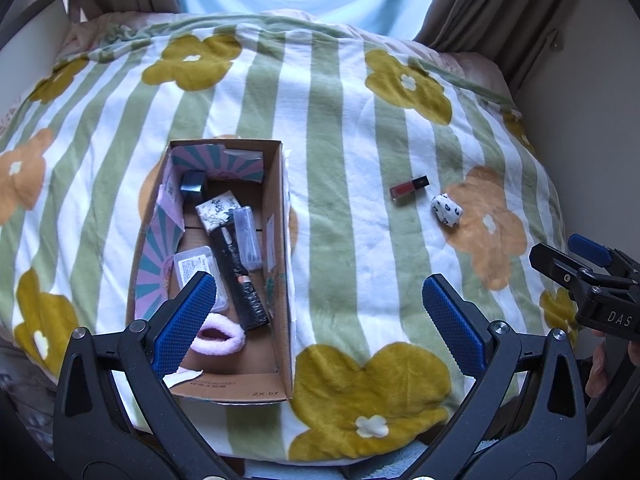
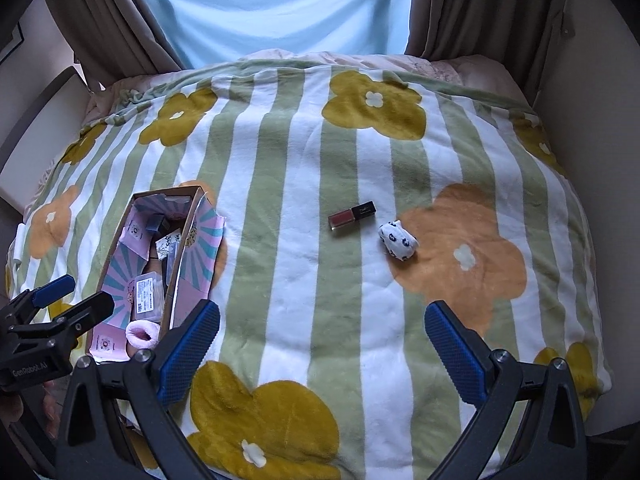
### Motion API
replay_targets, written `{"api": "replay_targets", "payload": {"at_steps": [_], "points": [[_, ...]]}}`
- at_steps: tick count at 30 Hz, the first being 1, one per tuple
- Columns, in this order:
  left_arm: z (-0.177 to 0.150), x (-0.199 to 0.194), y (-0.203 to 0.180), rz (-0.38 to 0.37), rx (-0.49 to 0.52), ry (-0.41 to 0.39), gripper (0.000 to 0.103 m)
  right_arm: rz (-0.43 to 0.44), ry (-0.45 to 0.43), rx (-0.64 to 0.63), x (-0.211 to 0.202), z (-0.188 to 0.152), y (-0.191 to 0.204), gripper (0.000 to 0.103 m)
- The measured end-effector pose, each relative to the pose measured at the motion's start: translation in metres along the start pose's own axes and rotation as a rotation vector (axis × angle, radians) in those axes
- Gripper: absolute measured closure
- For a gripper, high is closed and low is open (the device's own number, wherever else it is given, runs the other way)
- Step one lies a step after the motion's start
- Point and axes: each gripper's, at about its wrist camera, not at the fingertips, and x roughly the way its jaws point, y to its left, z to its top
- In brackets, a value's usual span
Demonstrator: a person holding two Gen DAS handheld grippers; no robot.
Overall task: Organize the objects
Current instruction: 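Move both open tools back toward the red lipstick and panda sock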
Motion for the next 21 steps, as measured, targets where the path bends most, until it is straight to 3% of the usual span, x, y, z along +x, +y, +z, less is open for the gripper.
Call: {"api": "replay_targets", "payload": {"at_steps": [11,21], "points": [[0.023,0.015,-0.021,-0.030,0.060,0.006,0.001,-0.027,-0.026,0.031,-0.002,0.006,-0.020,0.001],[0.058,0.063,-0.067,-0.073,0.152,0.038,0.001,-0.060,-0.036,0.059,0.023,0.015,-0.054,0.001]]}}
